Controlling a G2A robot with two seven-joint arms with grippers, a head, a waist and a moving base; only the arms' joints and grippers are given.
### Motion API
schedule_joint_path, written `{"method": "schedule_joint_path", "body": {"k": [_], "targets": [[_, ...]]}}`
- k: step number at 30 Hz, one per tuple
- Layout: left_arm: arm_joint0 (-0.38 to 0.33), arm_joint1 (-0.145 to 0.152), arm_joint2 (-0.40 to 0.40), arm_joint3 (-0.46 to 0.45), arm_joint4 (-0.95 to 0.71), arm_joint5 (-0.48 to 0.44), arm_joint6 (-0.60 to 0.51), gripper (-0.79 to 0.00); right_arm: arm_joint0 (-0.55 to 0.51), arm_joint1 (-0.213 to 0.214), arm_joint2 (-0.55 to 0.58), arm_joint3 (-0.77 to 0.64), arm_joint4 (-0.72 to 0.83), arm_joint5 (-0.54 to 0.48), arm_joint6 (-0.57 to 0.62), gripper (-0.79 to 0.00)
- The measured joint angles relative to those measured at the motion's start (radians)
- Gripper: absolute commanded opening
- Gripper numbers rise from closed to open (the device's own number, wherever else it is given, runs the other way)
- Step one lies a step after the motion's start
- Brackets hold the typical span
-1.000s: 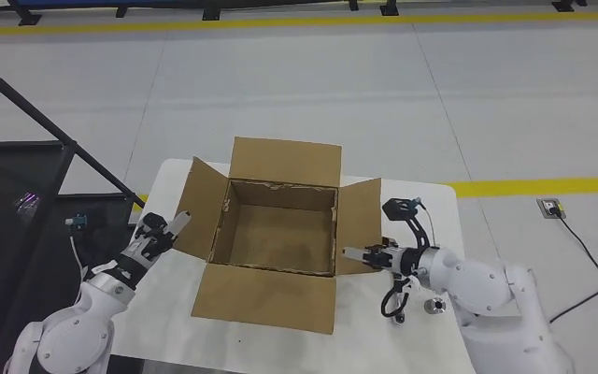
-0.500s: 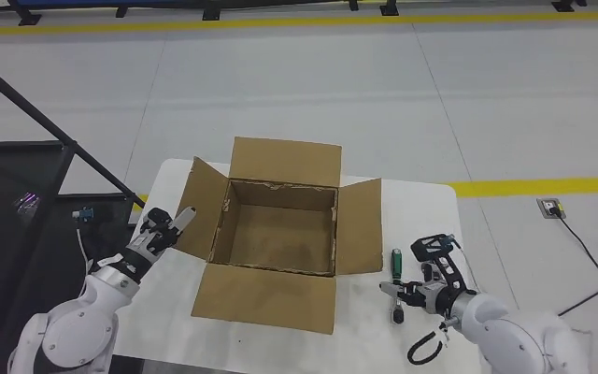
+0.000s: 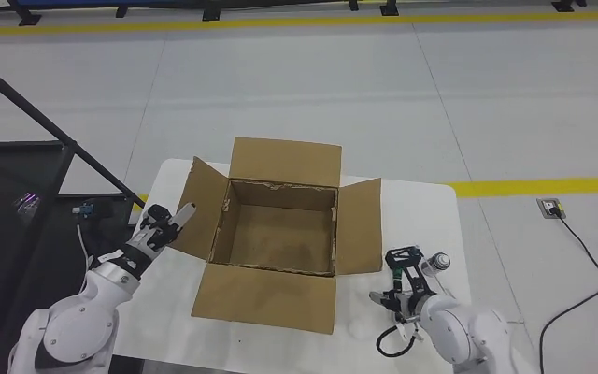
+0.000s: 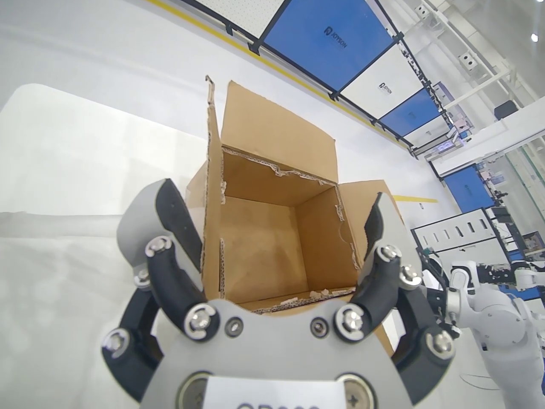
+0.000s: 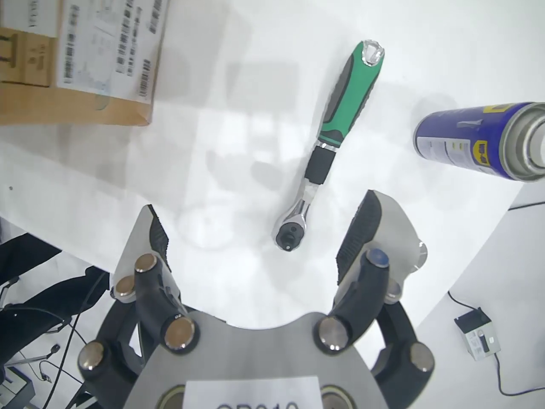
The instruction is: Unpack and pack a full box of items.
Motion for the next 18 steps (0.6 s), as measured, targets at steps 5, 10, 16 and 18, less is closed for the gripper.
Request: {"method": "schedule_joint_path", "body": {"k": [5,10,16,18], "targets": [[-0.001,0.001,0.000,0.001,0.000,0.000,0.005,0.000,0.035,-0.006,-0.009,0.080,0.028,0.016,-0.036,-0.142],[0.003,0.002,-0.001,0.004,-0.002,-0.002,0.007,0.000,0.051,-0.009,-0.014,0.125,0.020,0.044,-0.058,-0.139],[0.004,0.003,0.000,0.006,-0.005,-0.005,0.010,0.000,0.069,-0.013,-0.034,0.154,-0.007,0.070,-0.048,-0.179],[0.005,0.004,0.000,0.007,-0.006,-0.008,0.012,0.000,0.082,-0.015,-0.041,0.174,-0.016,0.080,-0.040,-0.222]]}}
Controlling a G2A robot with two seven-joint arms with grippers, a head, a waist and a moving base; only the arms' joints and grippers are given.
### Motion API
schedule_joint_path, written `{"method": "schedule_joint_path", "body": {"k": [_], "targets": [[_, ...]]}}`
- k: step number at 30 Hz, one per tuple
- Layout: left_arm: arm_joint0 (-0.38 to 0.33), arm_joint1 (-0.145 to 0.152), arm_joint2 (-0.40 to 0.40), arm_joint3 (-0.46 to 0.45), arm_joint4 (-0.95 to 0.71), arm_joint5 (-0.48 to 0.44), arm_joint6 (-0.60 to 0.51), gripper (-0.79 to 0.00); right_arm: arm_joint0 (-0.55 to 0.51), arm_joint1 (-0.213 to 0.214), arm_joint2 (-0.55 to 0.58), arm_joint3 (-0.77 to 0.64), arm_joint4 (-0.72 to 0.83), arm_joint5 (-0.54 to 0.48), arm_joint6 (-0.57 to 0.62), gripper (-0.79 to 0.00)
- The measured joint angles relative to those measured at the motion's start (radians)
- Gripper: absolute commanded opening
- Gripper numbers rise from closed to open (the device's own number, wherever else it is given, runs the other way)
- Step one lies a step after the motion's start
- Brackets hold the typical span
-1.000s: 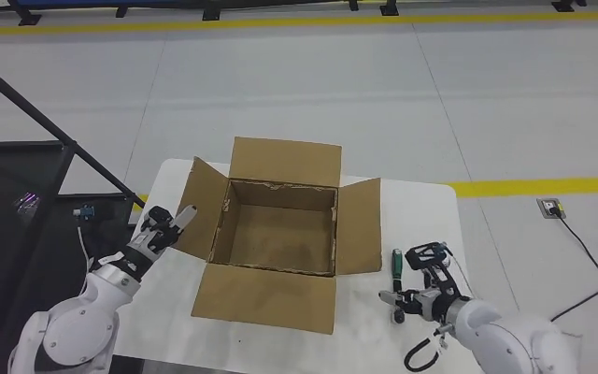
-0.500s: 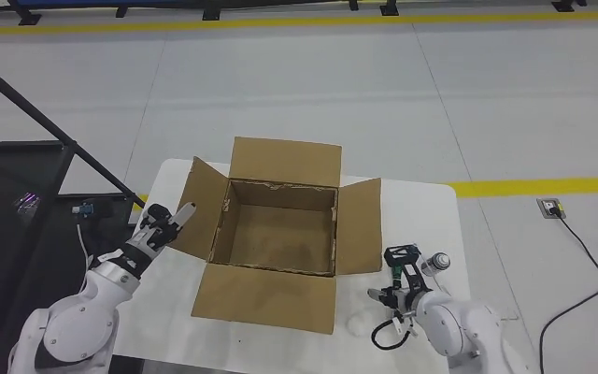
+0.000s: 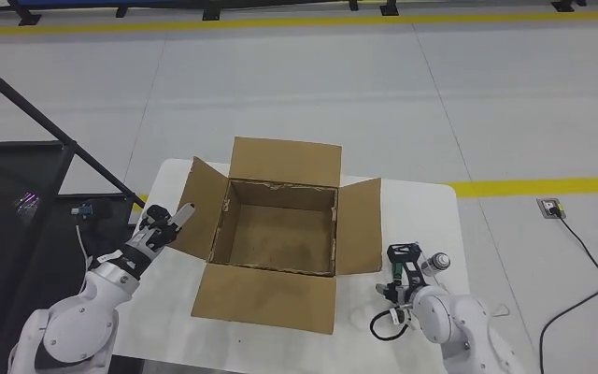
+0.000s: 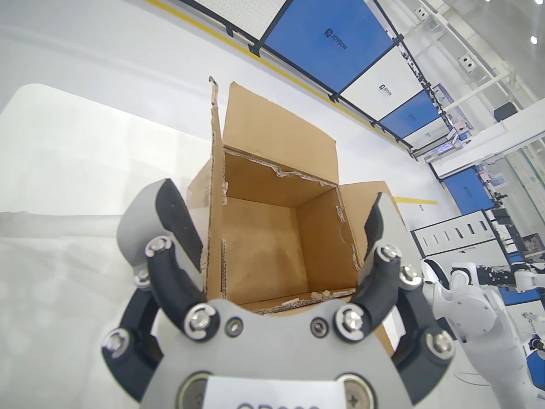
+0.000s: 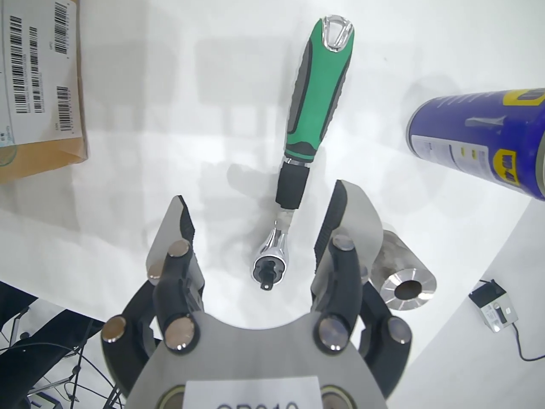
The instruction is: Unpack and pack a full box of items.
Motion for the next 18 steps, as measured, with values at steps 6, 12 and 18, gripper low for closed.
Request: {"method": "schedule_joint_path", "body": {"k": [6,12,18], "targets": [[0.007,0.001,-0.004,0.003,-0.002,-0.003,0.006,0.000,0.047,-0.007,-0.022,0.070,-0.012,0.022,0.016,-0.409],[0.009,0.003,-0.005,0.002,-0.002,-0.006,0.009,0.000,0.068,-0.012,-0.031,0.100,-0.017,0.035,0.021,-0.416],[0.011,0.004,-0.007,0.002,-0.003,-0.005,0.011,0.000,0.084,-0.016,-0.039,0.127,-0.019,0.041,0.033,-0.431]]}}
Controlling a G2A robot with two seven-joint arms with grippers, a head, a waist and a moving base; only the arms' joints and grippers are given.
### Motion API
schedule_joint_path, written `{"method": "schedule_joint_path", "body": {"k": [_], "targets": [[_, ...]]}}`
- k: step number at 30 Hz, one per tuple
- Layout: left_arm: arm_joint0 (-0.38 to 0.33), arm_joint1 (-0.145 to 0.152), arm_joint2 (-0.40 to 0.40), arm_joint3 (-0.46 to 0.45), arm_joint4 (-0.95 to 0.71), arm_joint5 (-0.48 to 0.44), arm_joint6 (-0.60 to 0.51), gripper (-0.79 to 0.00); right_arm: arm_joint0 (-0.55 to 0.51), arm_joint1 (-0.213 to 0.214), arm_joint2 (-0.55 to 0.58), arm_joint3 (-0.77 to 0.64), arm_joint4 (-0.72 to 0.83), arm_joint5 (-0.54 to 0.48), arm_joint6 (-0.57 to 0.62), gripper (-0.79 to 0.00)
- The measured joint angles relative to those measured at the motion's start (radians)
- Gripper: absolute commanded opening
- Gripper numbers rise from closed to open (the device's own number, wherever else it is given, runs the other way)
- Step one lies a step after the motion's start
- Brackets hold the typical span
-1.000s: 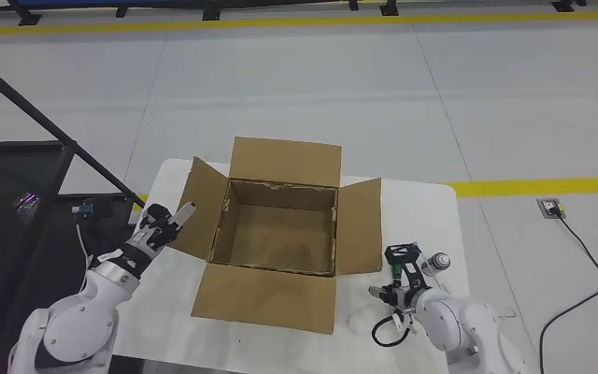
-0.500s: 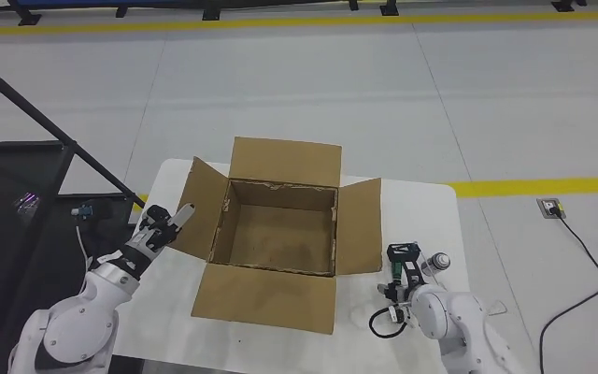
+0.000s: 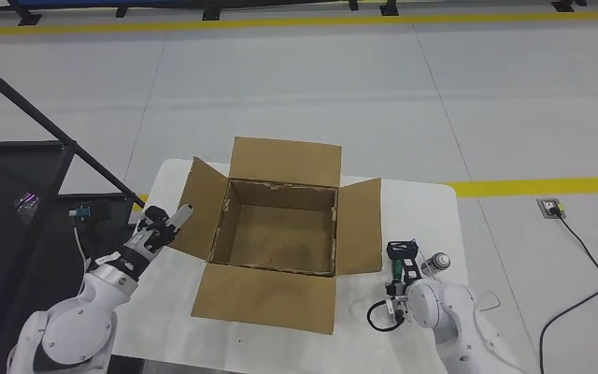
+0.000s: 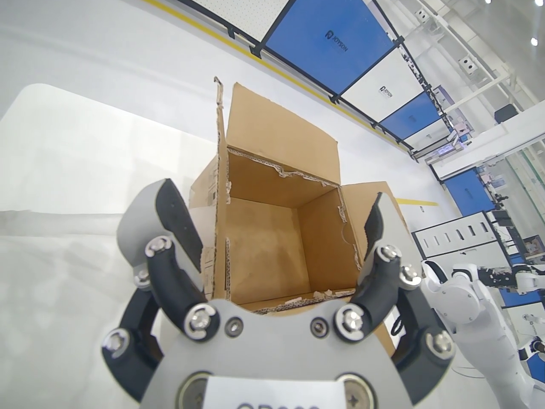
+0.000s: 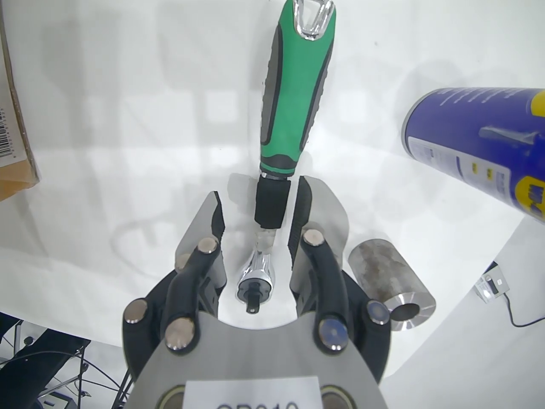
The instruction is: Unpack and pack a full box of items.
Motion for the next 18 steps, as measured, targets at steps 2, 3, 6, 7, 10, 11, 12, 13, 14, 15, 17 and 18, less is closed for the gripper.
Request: {"method": "schedule_joint_path", "body": {"k": [2,3,6,7,10,11,12,13,14,15,17,18], "targets": [[0.001,0.000,-0.001,0.000,0.002,-0.001,0.002,0.000,0.005,-0.002,-0.004,0.008,-0.006,0.004,0.004,-0.446],[0.002,0.001,-0.001,0.000,0.002,-0.002,0.003,0.000,0.008,-0.002,-0.006,0.011,-0.007,0.006,0.005,-0.462],[0.003,0.001,-0.002,0.000,0.001,-0.003,0.003,0.000,0.013,-0.004,-0.010,0.018,-0.011,0.008,0.007,-0.483],[0.003,0.002,-0.002,-0.001,0.001,-0.003,0.003,0.000,0.015,-0.005,-0.010,0.020,-0.012,0.009,0.008,-0.486],[0.004,0.002,-0.002,-0.001,-0.001,-0.003,0.003,0.000,0.018,-0.007,-0.014,0.025,-0.021,0.015,0.013,-0.499],[0.004,0.002,-0.003,-0.001,-0.002,-0.004,0.003,0.000,0.020,-0.007,-0.016,0.027,-0.028,0.020,0.015,-0.502],[0.004,0.002,-0.003,-0.001,-0.003,-0.004,0.003,0.000,0.021,-0.008,-0.019,0.029,-0.035,0.024,0.019,-0.505],[0.004,0.003,-0.003,-0.001,-0.003,-0.004,0.003,0.000,0.024,-0.009,-0.022,0.030,-0.041,0.029,0.023,-0.505],[0.004,0.003,-0.003,-0.001,-0.004,-0.005,0.003,0.000,0.026,-0.010,-0.025,0.032,-0.043,0.031,0.025,-0.505],[0.005,0.003,-0.003,-0.001,-0.004,-0.005,0.003,0.000,0.028,-0.011,-0.027,0.035,-0.045,0.032,0.027,-0.505],[0.005,0.003,-0.004,-0.002,-0.002,-0.005,0.004,0.000,0.034,-0.013,-0.033,0.042,-0.051,0.035,0.032,-0.508],[0.006,0.004,-0.004,-0.002,-0.002,-0.005,0.004,0.000,0.036,-0.014,-0.035,0.046,-0.052,0.037,0.033,-0.511]]}}
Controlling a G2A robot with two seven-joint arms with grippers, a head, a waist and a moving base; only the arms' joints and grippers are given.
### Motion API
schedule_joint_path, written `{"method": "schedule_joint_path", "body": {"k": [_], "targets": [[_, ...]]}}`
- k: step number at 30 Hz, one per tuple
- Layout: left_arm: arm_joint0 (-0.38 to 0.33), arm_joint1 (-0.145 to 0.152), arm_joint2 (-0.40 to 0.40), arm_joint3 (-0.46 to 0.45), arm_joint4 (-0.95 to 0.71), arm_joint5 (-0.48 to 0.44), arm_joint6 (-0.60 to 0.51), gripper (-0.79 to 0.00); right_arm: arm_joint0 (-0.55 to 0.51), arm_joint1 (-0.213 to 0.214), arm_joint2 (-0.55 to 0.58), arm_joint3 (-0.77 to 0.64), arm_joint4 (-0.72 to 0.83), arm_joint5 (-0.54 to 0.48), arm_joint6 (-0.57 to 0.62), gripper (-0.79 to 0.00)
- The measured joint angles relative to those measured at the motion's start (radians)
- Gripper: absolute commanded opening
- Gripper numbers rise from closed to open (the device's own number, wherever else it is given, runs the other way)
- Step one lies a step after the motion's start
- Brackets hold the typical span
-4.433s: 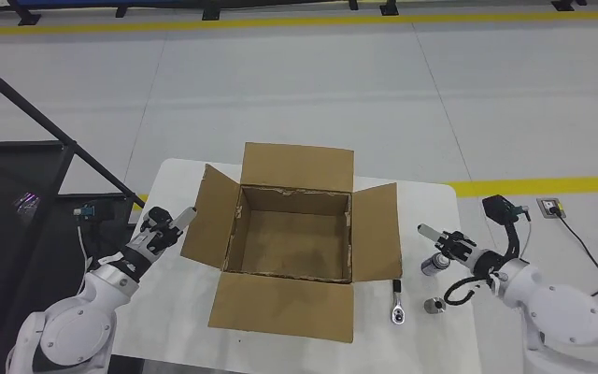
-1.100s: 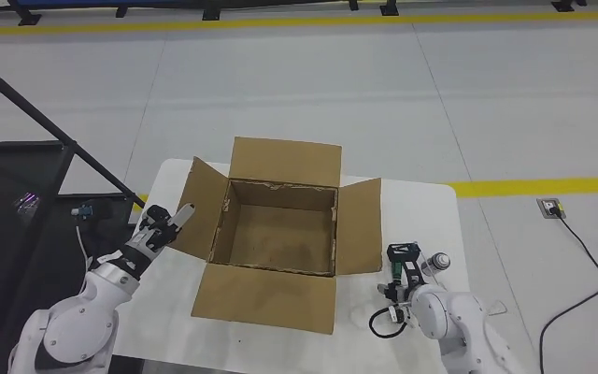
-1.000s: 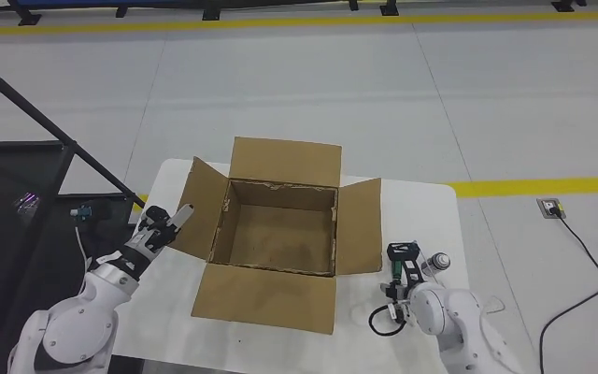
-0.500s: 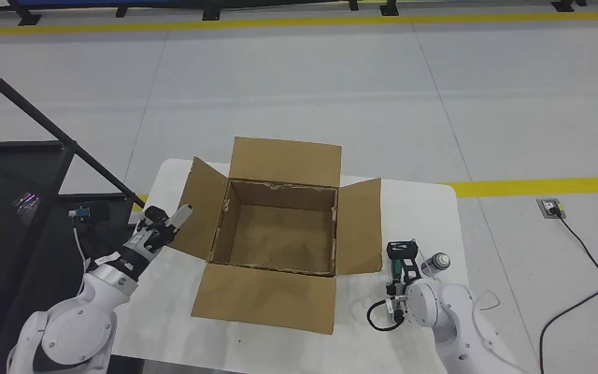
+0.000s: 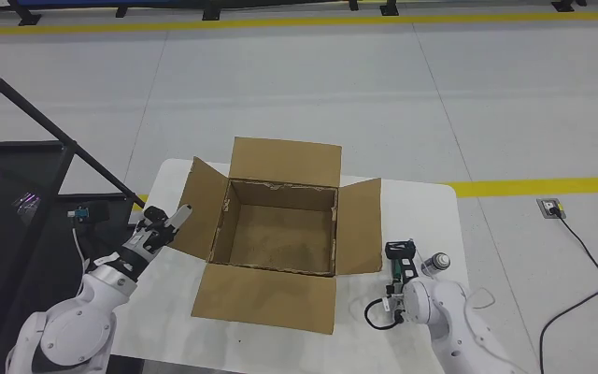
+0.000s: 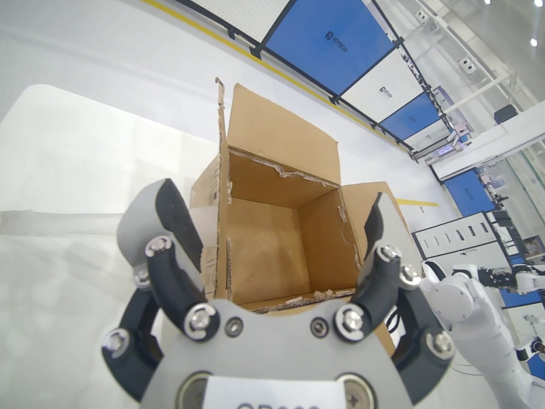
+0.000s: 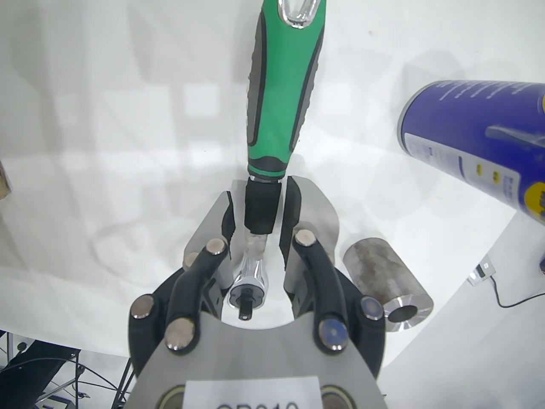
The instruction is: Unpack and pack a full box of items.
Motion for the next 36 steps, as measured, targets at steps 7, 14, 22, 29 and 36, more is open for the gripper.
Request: {"method": "schedule_joint_path", "body": {"k": [7,14,22,29,36], "targets": [[0.006,0.001,-0.003,-0.002,-0.003,0.001,0.004,0.000,0.019,-0.007,-0.007,0.030,-0.002,0.002,0.000,-0.588],[0.011,0.002,-0.008,-0.007,-0.005,0.003,0.005,0.000,0.028,-0.011,0.001,0.053,0.012,-0.005,-0.004,-0.785],[0.012,0.004,-0.010,-0.007,-0.005,0.003,0.005,0.000,0.005,-0.006,0.051,-0.020,0.023,-0.004,-0.027,-0.785],[0.009,0.005,-0.009,-0.006,-0.006,0.002,0.005,0.000,-0.061,0.006,0.167,-0.235,0.015,0.048,-0.092,-0.785],[0.011,0.006,-0.014,-0.008,-0.012,-0.003,0.006,0.000,-0.100,0.008,0.263,-0.503,0.016,0.112,-0.190,-0.785]]}}
